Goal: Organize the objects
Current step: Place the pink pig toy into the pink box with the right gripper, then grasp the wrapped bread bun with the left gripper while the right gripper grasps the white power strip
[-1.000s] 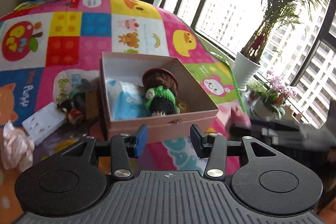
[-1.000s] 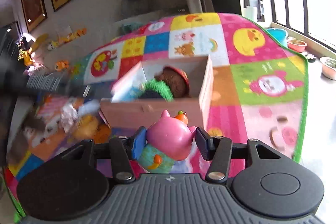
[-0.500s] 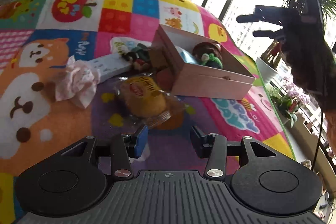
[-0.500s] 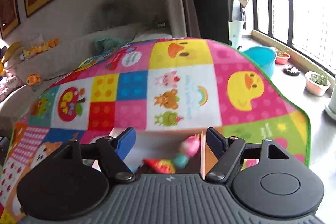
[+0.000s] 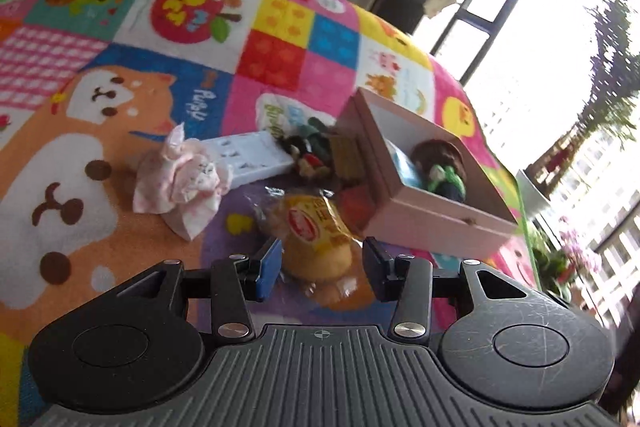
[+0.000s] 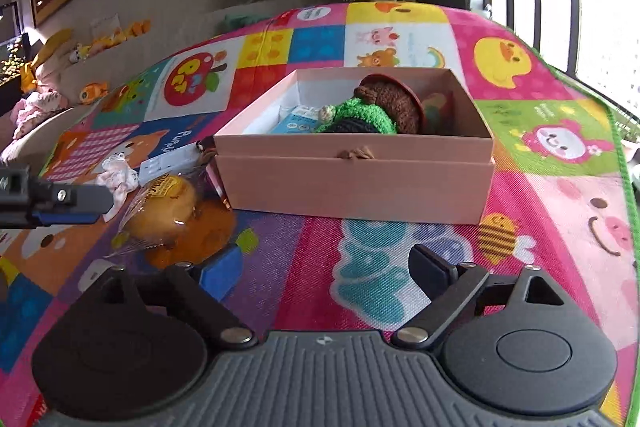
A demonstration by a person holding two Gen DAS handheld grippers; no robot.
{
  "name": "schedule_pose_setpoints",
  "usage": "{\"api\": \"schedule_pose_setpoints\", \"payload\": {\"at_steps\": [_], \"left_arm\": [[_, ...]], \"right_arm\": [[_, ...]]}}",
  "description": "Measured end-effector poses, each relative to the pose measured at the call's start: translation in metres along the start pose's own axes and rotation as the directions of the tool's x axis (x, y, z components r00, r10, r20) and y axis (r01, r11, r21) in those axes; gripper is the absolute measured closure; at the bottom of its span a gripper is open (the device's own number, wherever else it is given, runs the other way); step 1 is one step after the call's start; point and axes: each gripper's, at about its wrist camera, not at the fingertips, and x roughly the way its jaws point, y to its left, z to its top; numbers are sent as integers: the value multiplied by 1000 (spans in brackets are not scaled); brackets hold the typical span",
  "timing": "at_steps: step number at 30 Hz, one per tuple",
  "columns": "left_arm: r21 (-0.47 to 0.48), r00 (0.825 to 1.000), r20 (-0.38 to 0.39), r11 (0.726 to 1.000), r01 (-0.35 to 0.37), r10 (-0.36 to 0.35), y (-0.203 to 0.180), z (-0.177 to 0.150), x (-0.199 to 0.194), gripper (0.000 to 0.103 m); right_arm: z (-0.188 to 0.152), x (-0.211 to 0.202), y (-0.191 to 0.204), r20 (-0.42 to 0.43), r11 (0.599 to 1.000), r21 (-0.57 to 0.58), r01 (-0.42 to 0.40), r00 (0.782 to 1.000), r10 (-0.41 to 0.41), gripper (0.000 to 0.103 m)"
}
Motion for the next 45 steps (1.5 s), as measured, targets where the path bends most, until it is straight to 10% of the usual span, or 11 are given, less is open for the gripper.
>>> {"api": "schedule_pose_setpoints", "payload": {"at_steps": [14, 31, 45], "left_arm": [[18, 981, -84, 985, -172, 173, -22, 16, 68, 37], [72, 999, -35, 997, -33, 36, 47, -27, -29, 46], [74, 999, 21, 996, 42, -43, 63, -34, -30, 46]], "right_arm": [[-2, -5, -9, 33, 998, 56, -41, 999, 39, 0], [11, 17, 17, -99, 997, -73, -17, 995, 9, 0], [131, 129, 151, -275, 955, -180, -235, 944, 180, 9]]}}
